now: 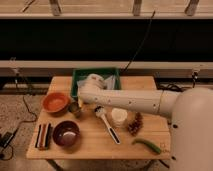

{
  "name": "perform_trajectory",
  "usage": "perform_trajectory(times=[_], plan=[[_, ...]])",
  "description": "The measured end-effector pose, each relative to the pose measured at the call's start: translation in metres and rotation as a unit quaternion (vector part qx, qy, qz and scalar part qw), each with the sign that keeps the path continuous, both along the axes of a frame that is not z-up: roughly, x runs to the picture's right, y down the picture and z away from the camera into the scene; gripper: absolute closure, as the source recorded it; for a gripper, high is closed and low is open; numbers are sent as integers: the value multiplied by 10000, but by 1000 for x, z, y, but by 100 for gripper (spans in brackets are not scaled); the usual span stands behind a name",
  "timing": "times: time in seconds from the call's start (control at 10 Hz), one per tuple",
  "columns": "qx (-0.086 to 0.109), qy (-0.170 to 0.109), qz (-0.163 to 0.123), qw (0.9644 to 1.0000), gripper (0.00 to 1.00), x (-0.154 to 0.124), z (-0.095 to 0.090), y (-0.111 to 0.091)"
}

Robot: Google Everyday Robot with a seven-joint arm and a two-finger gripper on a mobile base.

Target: Place banana in metal cup

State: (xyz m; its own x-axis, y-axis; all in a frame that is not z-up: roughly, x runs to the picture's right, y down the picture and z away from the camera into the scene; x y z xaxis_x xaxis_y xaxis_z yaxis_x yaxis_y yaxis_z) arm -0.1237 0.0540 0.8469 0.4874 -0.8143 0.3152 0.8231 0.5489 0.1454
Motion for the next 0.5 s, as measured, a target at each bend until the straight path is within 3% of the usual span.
perform_trajectory(times=[0.5], plan=[[412,142,176,9989,100,9,-22,-28]])
